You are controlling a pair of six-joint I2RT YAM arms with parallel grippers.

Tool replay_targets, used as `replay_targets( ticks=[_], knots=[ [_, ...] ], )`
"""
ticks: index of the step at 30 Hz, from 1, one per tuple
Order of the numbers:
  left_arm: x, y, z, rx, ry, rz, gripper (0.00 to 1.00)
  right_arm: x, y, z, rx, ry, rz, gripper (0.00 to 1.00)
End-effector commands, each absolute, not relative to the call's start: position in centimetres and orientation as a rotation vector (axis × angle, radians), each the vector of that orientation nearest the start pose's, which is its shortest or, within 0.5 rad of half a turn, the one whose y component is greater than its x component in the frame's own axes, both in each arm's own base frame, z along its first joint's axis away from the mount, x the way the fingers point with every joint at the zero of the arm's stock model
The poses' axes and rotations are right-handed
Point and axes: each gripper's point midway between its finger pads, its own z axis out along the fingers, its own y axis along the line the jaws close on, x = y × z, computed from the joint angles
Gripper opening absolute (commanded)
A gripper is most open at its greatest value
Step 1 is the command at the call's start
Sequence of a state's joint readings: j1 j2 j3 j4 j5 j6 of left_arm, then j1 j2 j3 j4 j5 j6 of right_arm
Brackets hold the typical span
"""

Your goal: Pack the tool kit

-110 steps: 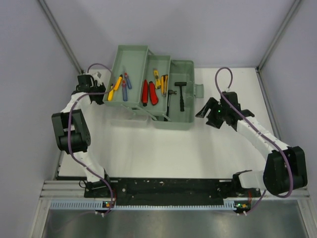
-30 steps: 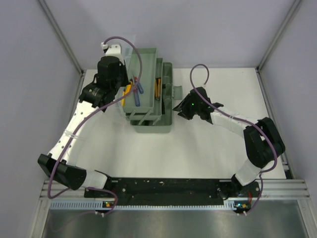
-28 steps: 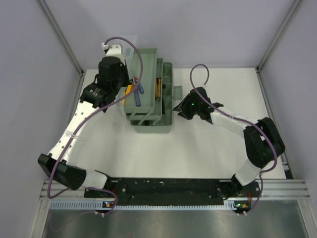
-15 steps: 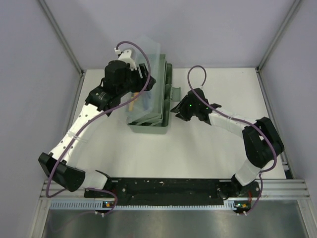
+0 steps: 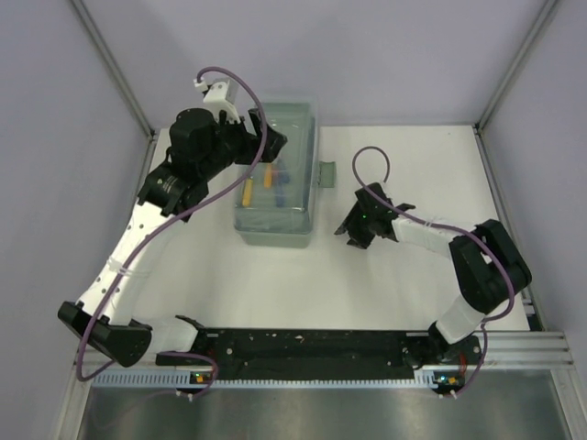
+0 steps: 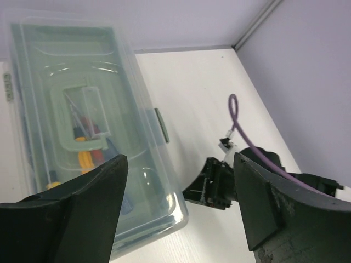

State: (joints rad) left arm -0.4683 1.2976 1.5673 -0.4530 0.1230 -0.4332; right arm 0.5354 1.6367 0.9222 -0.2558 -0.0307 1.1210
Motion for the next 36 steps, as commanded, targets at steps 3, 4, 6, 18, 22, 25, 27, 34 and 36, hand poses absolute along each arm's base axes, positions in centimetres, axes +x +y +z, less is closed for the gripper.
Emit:
replay_targets(
  ticks=[3, 4, 6, 18, 22, 25, 27, 34, 36],
  knots=[
    [35.5, -17.5, 40.0, 0.052, 1.847, -0.560, 0.83, 32.4, 20.9, 8.4, 0.692, 2.469, 0.655, 0.54],
    [35.7, -16.9, 39.4, 0.037, 1.868, -0.545, 0.83, 32.5, 20.5, 8.4, 0.690, 2.468, 0.655, 0.55],
    [36.3, -15.6, 38.3, 0.001, 1.905, -0.522, 0.84, 32.8, 19.8, 8.6, 0.685, 2.465, 0.662, 0.58],
    [40.0, -12.9, 31.5, 0.027, 2.075, -0.564, 0.89, 37.7, 21.9, 11.9, 0.483, 2.278, 1.169, 0.73],
    [41.4, -11.8, 28.8, -0.061, 2.127, -0.574, 0.88, 40.0, 21.4, 11.9, 0.600, 2.211, 1.264, 0.66],
    [42.2, -10.9, 26.9, -0.089, 2.166, -0.545, 0.88, 41.7, 21.4, 10.8, 0.699, 2.217, 1.302, 0.56],
    [42.6, -10.5, 25.8, -0.091, 2.192, -0.521, 0.88, 42.7, 21.9, 10.4, 0.715, 2.208, 1.348, 0.50],
    [42.6, -10.6, 22.9, -0.078, 2.255, -0.535, 0.88, 46.0, 23.8, 10.3, 0.698, 2.145, 1.510, 0.44],
    [42.5, -10.9, 22.2, -0.072, 2.271, -0.561, 0.88, 46.7, 24.3, 10.2, 0.682, 2.141, 1.539, 0.44]
  ],
)
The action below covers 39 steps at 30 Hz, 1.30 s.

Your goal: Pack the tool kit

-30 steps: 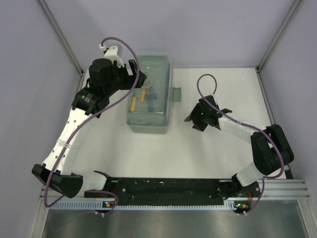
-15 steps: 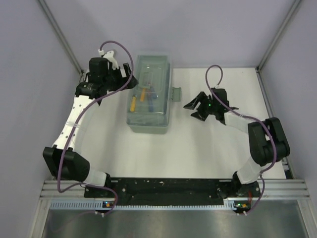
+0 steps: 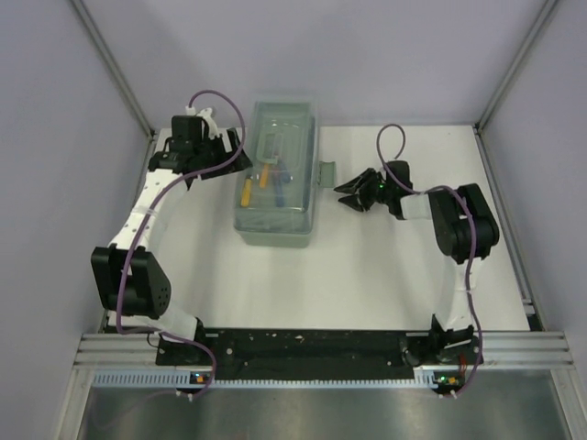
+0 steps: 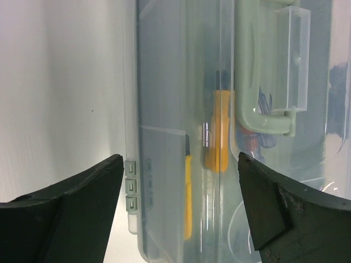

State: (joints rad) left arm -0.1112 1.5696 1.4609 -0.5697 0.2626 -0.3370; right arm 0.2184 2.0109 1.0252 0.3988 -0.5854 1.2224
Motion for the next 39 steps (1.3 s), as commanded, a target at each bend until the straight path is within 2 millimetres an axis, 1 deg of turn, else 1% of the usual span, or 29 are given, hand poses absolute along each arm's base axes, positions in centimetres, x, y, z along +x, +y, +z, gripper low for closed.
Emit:
replay_targets(
  ticks=[1, 2, 4, 6, 10, 12, 17, 19, 21, 25, 28, 35, 39],
  knots=[
    [42.4, -11.0, 21.9, -0.071, 2.279, -0.570, 0.88, 47.2, 24.5, 10.8, 0.654, 2.123, 1.558, 0.44],
    [42.4, -11.1, 21.6, -0.070, 2.287, -0.579, 0.87, 47.4, 24.7, 10.9, 0.636, 2.115, 1.573, 0.44],
    [42.3, -11.3, 21.2, -0.066, 2.302, -0.595, 0.86, 48.1, 25.2, 11.9, 0.576, 2.094, 1.594, 0.44],
    [42.3, -11.3, 20.9, -0.069, 2.311, -0.601, 0.86, 48.4, 25.7, 12.0, 0.541, 2.096, 1.606, 0.44],
    [42.1, -11.4, 20.6, -0.069, 2.319, -0.609, 0.85, 48.3, 26.4, 12.7, 0.520, 2.050, 1.672, 0.44],
    [42.1, -11.4, 20.6, -0.071, 2.321, -0.607, 0.85, 48.2, 26.9, 13.5, 0.498, 2.004, 1.718, 0.44],
    [42.2, -11.4, 20.4, -0.076, 2.323, -0.607, 0.85, 48.0, 28.2, 13.7, 0.468, 1.990, 1.761, 0.46],
    [42.2, -11.3, 20.4, -0.086, 2.324, -0.603, 0.85, 47.9, 28.8, 13.8, 0.457, 1.980, 1.790, 0.49],
    [42.1, -11.3, 20.3, -0.101, 2.330, -0.606, 0.84, 47.9, 29.3, 13.9, 0.472, 1.955, 1.825, 0.54],
    [42.0, -11.6, 20.0, -0.111, 2.334, -0.631, 0.84, 47.9, 29.8, 14.2, 0.506, 1.892, 1.889, 0.68],
    [41.7, -11.9, 19.8, -0.114, 2.341, -0.650, 0.83, 47.9, 30.1, 15.1, 0.493, 1.827, 1.931, 0.74],
    [41.6, -11.9, 19.3, -0.117, 2.352, -0.656, 0.83, 47.7, 31.2, 17.3, 0.478, 1.716, 2.048, 0.78],
    [41.5, -11.9, 19.1, -0.119, 2.355, -0.654, 0.83, 47.3, 31.5, 17.9, 0.458, 1.683, 2.097, 0.79]
  ],
)
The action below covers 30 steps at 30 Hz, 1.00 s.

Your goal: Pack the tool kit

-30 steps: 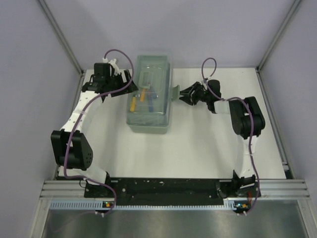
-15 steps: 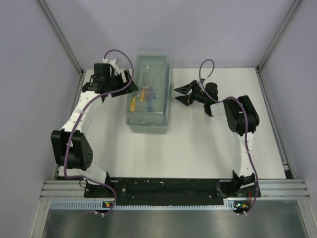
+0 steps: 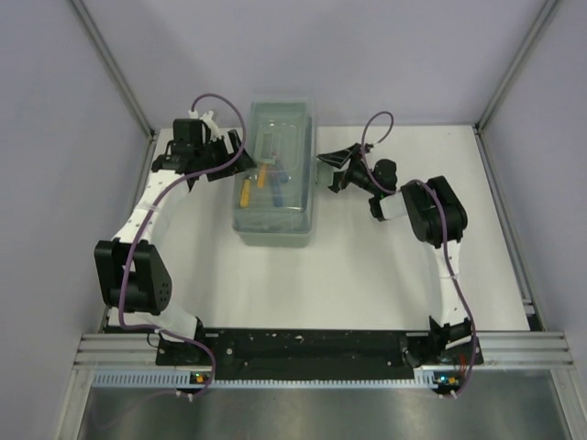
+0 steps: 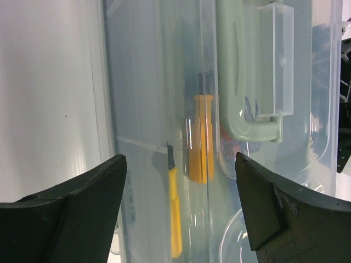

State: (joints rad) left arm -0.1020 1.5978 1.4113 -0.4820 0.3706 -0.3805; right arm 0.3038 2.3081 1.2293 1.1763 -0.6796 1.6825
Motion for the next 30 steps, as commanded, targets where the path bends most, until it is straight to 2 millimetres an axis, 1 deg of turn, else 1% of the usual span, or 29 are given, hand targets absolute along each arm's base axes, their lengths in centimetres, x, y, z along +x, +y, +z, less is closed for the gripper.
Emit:
replay_targets(
  ticks=[1, 4, 7, 8, 11, 13, 15, 20, 24, 27, 29, 30],
  knots=[
    [41.5, -11.9, 19.1, -0.120, 2.355, -0.655, 0.83, 47.1, 31.6, 17.9, 0.456, 1.684, 2.101, 0.79],
    [41.6, -11.9, 19.1, -0.121, 2.355, -0.653, 0.83, 46.5, 31.5, 17.9, 0.435, 1.690, 2.105, 0.79],
    [41.6, -11.8, 19.1, -0.122, 2.355, -0.647, 0.83, 45.9, 31.5, 18.2, 0.410, 1.699, 2.107, 0.77],
    [41.6, -11.8, 19.1, -0.122, 2.356, -0.642, 0.82, 45.8, 31.5, 18.5, 0.388, 1.702, 2.096, 0.77],
    [41.5, -11.6, 18.9, -0.123, 2.362, -0.634, 0.82, 45.8, 31.8, 18.2, 0.375, 1.776, 2.031, 0.73],
    [41.4, -11.6, 18.8, -0.125, 2.366, -0.629, 0.82, 45.9, 31.8, 18.3, 0.383, 1.813, 1.997, 0.71],
    [41.4, -11.6, 18.9, -0.122, 2.365, -0.628, 0.82, 46.0, 31.8, 18.8, 0.393, 1.820, 1.988, 0.71],
    [41.5, -11.8, 19.3, -0.116, 2.356, -0.642, 0.82, 46.1, 31.7, 19.3, 0.418, 1.868, 1.939, 0.68],
    [41.6, -11.8, 19.2, -0.113, 2.362, -0.646, 0.82, 46.1, 31.8, 18.7, 0.425, 1.971, 1.848, 0.67],
    [41.4, -12.0, 18.9, -0.110, 2.372, -0.656, 0.82, 46.0, 32.1, 18.4, 0.414, 2.036, 1.789, 0.67],
    [41.5, -12.1, 18.7, -0.100, 2.372, -0.669, 0.82, 45.8, 32.6, 19.0, 0.386, 2.042, 1.776, 0.67],
    [41.5, -12.4, 18.6, -0.088, 2.370, -0.692, 0.82, 45.6, 32.9, 18.9, 0.373, 2.052, 1.767, 0.67]
  ],
)
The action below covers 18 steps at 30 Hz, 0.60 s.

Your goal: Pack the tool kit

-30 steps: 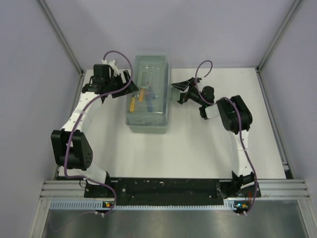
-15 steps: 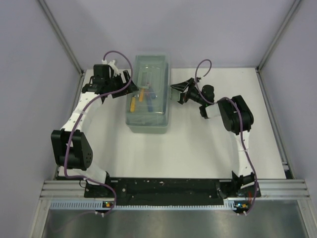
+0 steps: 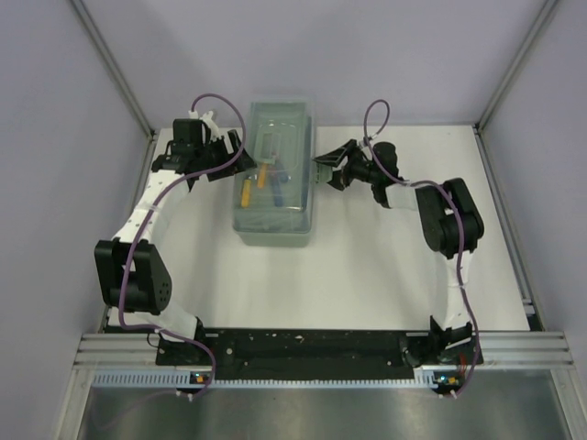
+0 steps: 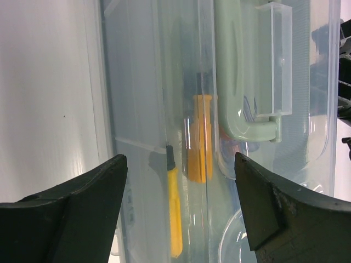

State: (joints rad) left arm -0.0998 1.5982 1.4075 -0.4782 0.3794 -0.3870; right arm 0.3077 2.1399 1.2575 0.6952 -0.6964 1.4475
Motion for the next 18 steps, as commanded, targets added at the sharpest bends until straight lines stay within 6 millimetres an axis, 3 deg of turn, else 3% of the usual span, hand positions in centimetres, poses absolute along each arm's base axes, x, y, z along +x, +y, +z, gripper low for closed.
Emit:
replay_targets(
  ticks=[1, 7, 18],
  knots=[
    [41.5, -12.7, 18.6, -0.072, 2.373, -0.712, 0.82, 45.5, 33.2, 19.1, 0.362, 2.064, 1.755, 0.67],
    [41.4, -13.5, 18.0, -0.052, 2.410, -0.767, 0.80, 45.2, 33.8, 19.1, 0.328, 2.126, 1.658, 0.66],
    [41.0, -13.9, 16.8, -0.057, 2.446, -0.791, 0.77, 44.7, 34.5, 19.1, 0.323, 2.227, 1.556, 0.55]
  ],
)
